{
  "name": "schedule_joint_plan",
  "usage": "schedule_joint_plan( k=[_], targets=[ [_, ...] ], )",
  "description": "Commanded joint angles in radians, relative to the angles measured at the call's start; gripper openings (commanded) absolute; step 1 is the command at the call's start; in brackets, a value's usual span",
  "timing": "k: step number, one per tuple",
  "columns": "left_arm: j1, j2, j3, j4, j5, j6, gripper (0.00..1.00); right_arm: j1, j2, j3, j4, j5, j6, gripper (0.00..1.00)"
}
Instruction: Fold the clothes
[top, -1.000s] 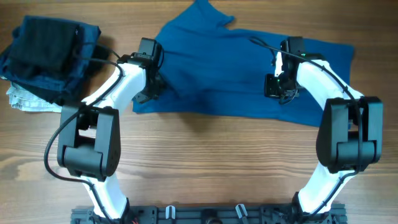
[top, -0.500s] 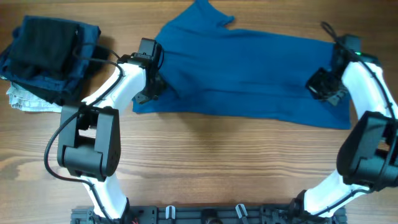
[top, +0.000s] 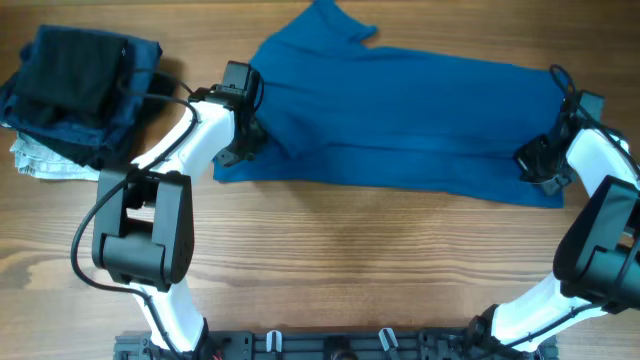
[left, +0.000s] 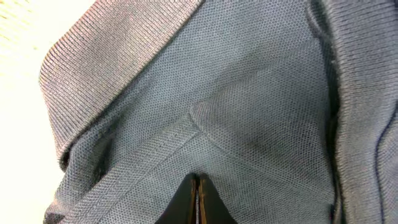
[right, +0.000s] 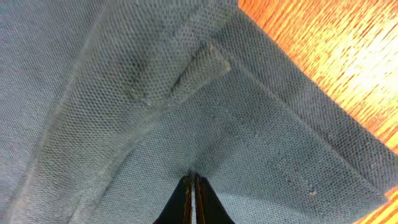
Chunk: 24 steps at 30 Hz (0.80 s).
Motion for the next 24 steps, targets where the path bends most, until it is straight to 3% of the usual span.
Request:
schedule_joint_plan(
  k=[1,24],
  targets=[
    [0.001,0.013,-0.006,0.008,-0.017,-0.014,0.04,-0.001,-0.012,-0.007,0.039,0.026,0.021,0.04],
    [0.001,0.013,-0.006,0.049,-0.017,-0.014,0.04,-0.001,0.009,-0.052,0.352,0.034,0.05,0.04]
  ],
)
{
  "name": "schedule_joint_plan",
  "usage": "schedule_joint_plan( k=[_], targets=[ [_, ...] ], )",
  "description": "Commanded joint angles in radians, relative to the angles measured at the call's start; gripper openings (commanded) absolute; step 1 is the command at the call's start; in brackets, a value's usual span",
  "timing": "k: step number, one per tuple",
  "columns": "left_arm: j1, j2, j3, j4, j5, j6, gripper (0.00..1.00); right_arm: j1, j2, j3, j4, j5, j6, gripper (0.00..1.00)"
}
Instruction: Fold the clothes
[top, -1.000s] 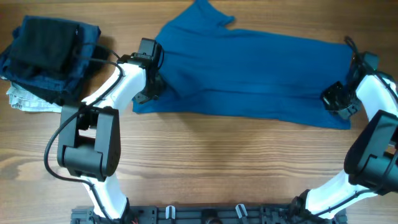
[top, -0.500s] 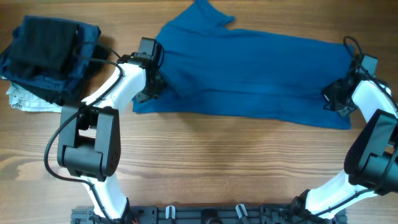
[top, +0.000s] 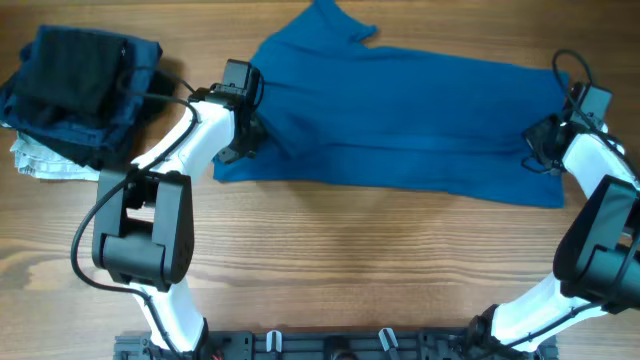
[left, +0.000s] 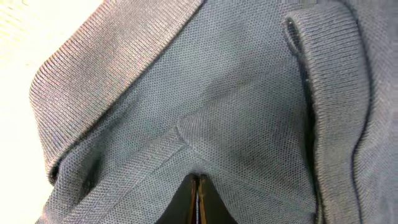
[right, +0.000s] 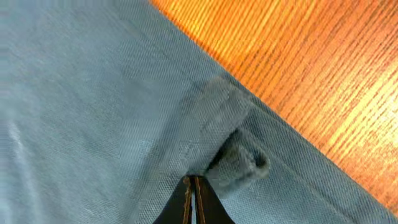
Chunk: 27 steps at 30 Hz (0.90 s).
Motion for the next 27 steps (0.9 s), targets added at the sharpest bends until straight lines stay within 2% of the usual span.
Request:
schedule_joint_plan(
  k=[1,4,6,8,11,13,16,22,27],
  targets=[
    [0.001,0.013,-0.006,0.011,-0.017,-0.014,0.04,-0.001,0.019,-0.009,0.023,0.016,0.032,0.04],
    [0.001,0.013,-0.006,0.011,-0.017,-0.013,0.04,-0.001,0.018,0.001,0.094,-0.02,0.019,0.04],
    [0.001,0.013,-0.006,0.01,-0.017,-0.013,0.04,-0.001,-0.034,0.054,0.097,-0.137,-0.111,0.08],
    [0.001,0.013,-0.006,0.011,-0.017,-0.013,0.04,-0.002,-0.096,0.065,-0.032,-0.13,-0.066,0.04],
    [0.001,0.013,-0.006,0.007,-0.017,-0.013,0.04,-0.002,-0.126,0.064,-0.24,-0.13,-0.013,0.04],
    [0.001,0.013,-0.006,0.0,-0.017,-0.013,0.04,-0.001,-0.113,0.051,-0.314,-0.105,-0.012,0.04],
    [0.001,0.013,-0.006,0.008,-0.017,-0.014,0.04,-0.001,-0.056,-0.009,-0.266,-0.066,0.006,0.04],
    [0.001,0.013,-0.006,0.016,-0.017,-0.014,0.04,0.001,0.071,-0.011,-0.177,-0.067,0.011,0.04],
    [0.001,0.013,-0.006,0.019,-0.017,-0.014,0.04,0.002,0.083,-0.01,-0.071,-0.177,0.004,0.04]
  ],
)
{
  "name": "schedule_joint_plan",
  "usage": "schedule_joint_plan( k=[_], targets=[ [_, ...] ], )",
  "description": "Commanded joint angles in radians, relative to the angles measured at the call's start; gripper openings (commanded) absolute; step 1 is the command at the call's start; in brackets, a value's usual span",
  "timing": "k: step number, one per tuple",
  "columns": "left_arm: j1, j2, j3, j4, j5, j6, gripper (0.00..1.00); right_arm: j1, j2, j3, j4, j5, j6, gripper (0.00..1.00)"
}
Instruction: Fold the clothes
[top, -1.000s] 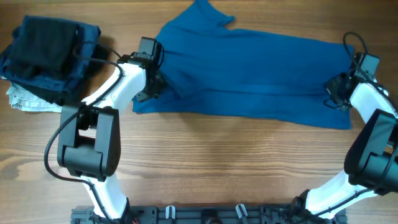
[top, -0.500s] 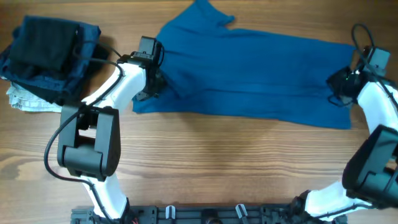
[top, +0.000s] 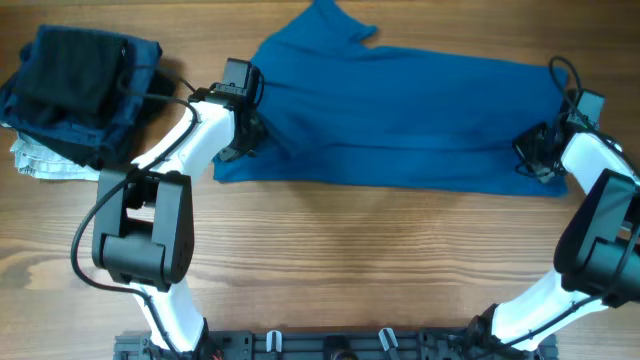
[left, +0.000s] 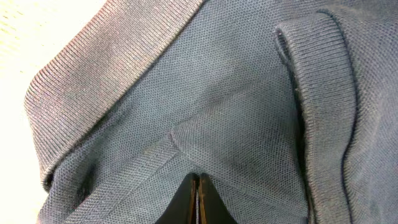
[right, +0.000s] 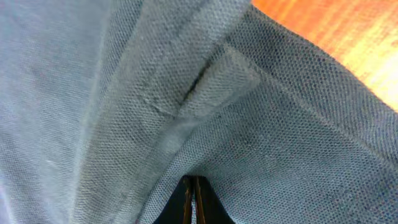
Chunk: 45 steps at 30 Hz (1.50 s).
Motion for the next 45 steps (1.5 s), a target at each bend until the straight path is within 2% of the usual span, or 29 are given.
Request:
schedule_joint_plan(
  k=[1,5,7,9,13,16,21,27,29,37,38,40,41,45],
  targets=[
    [0.001,0.013,-0.006,0.002,-0.017,-0.013,0.04,0.003,0.046,-0.014,0.027,-0.066,0.005,0.04],
    [0.001,0.013,-0.006,0.003,-0.017,-0.013,0.04,0.003,0.046,-0.001,-0.019,-0.042,-0.023,0.04],
    [0.001,0.013,-0.006,0.003,-0.017,-0.013,0.04,0.003,0.046,-0.001,-0.086,0.113,-0.018,0.04],
    [0.001,0.013,-0.006,0.006,-0.017,-0.013,0.04,0.003,0.046,-0.001,-0.144,0.168,0.005,0.04],
    [0.001,0.013,-0.006,0.016,-0.017,-0.013,0.04,0.003,0.044,0.021,-0.146,0.001,0.003,0.04],
    [0.001,0.013,-0.006,0.016,-0.017,-0.013,0.05,0.003,0.044,0.04,-0.12,-0.028,0.003,0.06],
    [0.001,0.013,-0.006,0.02,-0.017,-0.013,0.06,0.003,0.044,0.04,-0.046,-0.061,0.004,0.23],
    [0.001,0.013,-0.006,0.028,-0.017,-0.013,0.05,0.003,0.043,0.064,-0.005,-0.203,0.006,0.27],
    [0.001,0.013,-0.006,0.028,-0.017,-0.013,0.05,0.003,0.043,0.1,-0.034,-0.204,0.001,0.27],
    [0.001,0.013,-0.006,0.042,-0.017,-0.014,0.05,0.003,0.066,0.103,0.111,-0.103,-0.105,0.34],
    [0.001,0.013,-0.006,0.047,-0.017,-0.014,0.05,0.003,0.067,0.103,0.165,-0.134,-0.126,0.35],
    [0.001,0.013,-0.006,0.047,-0.017,-0.013,0.06,0.003,0.066,0.124,0.31,-0.364,-0.225,0.47],
    [0.001,0.013,-0.006,0.047,-0.017,-0.013,0.07,0.003,0.066,0.153,0.318,-0.415,-0.231,0.49],
    [0.001,0.013,-0.006,0.046,-0.017,-0.013,0.08,-0.006,0.049,0.309,0.094,-0.413,-0.327,0.49]
  ],
)
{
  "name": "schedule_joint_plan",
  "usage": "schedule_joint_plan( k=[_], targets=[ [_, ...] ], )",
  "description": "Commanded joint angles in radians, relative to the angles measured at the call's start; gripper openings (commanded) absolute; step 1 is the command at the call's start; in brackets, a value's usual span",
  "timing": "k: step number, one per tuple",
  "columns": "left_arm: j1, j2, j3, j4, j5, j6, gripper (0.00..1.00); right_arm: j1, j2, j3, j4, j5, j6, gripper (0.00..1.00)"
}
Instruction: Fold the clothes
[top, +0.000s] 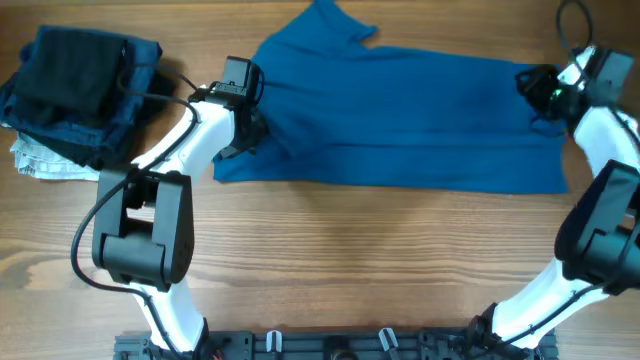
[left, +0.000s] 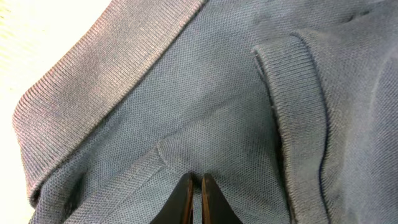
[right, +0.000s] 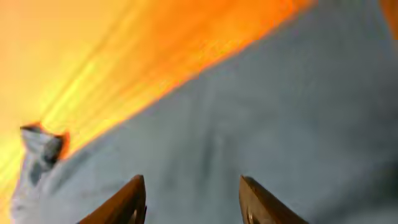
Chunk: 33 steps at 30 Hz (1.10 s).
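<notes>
A blue shirt (top: 400, 110) lies folded lengthwise across the far half of the table, a sleeve poking out at the top. My left gripper (top: 250, 128) rests on the shirt's left end. In the left wrist view its fingers (left: 197, 179) stand a narrow gap apart, with knit cloth (left: 205, 112) and a ribbed cuff (left: 298, 124) just ahead. My right gripper (top: 532, 85) hovers at the shirt's top right corner. It is wide open (right: 189, 180), with nothing between the fingertips and blurred blue cloth (right: 267, 106) below.
A pile of dark folded clothes (top: 75, 85) sits at the far left on a white garment (top: 35, 160). Bare wooden table (top: 330, 260) runs along the front. The arm bases stand at the front edge.
My right gripper has let go of the shirt's lower right edge, opened wide and moved up to the top right corner. My left gripper's fingers, pressed together on the cloth before, now show a slim gap.
Both grippers were shut on the shirt, left at its left end, right at the lower right corner. The right one shifted slightly along that right edge while still pinching cloth, then released. The right hem now lies flat; the left gripper stayed in place.
</notes>
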Motion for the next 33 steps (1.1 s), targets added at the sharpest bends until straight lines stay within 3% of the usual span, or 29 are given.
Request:
schedule_joint_plan(
  k=[1,3,6,7,9,10,12,14,17,20,23,24,27,29,31,33],
  targets=[
    [0.001,0.013,-0.006,0.004,-0.017,-0.013,0.08,-0.007,-0.04,0.097,-0.167,-0.059,-0.139,0.48],
    [0.001,0.013,-0.006,0.011,-0.017,-0.013,0.08,0.004,-0.093,0.119,-0.314,-0.117,-0.229,0.46],
    [0.001,0.013,-0.006,0.015,-0.017,-0.013,0.14,0.08,-0.134,0.119,-0.533,-0.127,-0.41,0.27],
    [0.001,0.013,-0.006,0.015,-0.017,-0.013,0.18,0.146,-0.125,0.119,-0.57,-0.076,-0.487,0.27],
    [0.001,0.013,-0.006,0.014,-0.017,-0.013,0.36,0.277,-0.113,0.119,-0.576,-0.002,-0.512,0.54],
    [0.001,0.013,-0.006,0.014,-0.016,-0.013,0.37,0.305,-0.113,0.119,-0.575,-0.001,-0.512,0.53],
    [0.001,0.013,-0.006,0.007,-0.012,-0.013,0.36,0.369,-0.114,0.119,-0.549,-0.046,-0.543,0.37],
    [0.001,0.004,-0.001,0.008,0.014,-0.013,0.33,0.441,-0.114,0.119,-0.552,-0.042,-0.806,0.37],
    [0.002,-0.075,0.02,0.007,0.013,-0.013,0.35,0.575,-0.112,0.119,-0.497,0.043,-0.989,0.34],
    [0.008,-0.201,0.022,-0.009,0.005,-0.013,0.31,0.691,-0.111,0.119,-0.443,0.097,-1.035,0.34],
    [0.071,-0.303,0.022,-0.02,0.002,-0.013,0.26,0.802,-0.104,0.118,-0.378,0.179,-0.991,0.38],
    [0.108,-0.325,0.022,-0.027,0.002,-0.013,0.3,0.832,-0.1,0.118,-0.354,0.227,-0.963,0.4],
    [0.212,-0.332,0.022,-0.067,0.002,-0.013,0.53,0.889,-0.073,0.117,-0.294,0.241,-0.897,0.41],
    [0.253,-0.332,0.022,-0.085,0.002,-0.013,0.59,0.918,-0.05,0.117,-0.261,0.241,-0.862,0.41],
    [0.28,-0.332,0.022,-0.085,0.002,-0.013,0.95,0.944,-0.003,0.117,-0.226,0.242,-0.851,0.42],
    [0.285,-0.332,0.022,-0.084,0.002,-0.013,1.0,0.979,0.05,0.117,-0.201,0.241,-0.844,0.44]
  ],
)
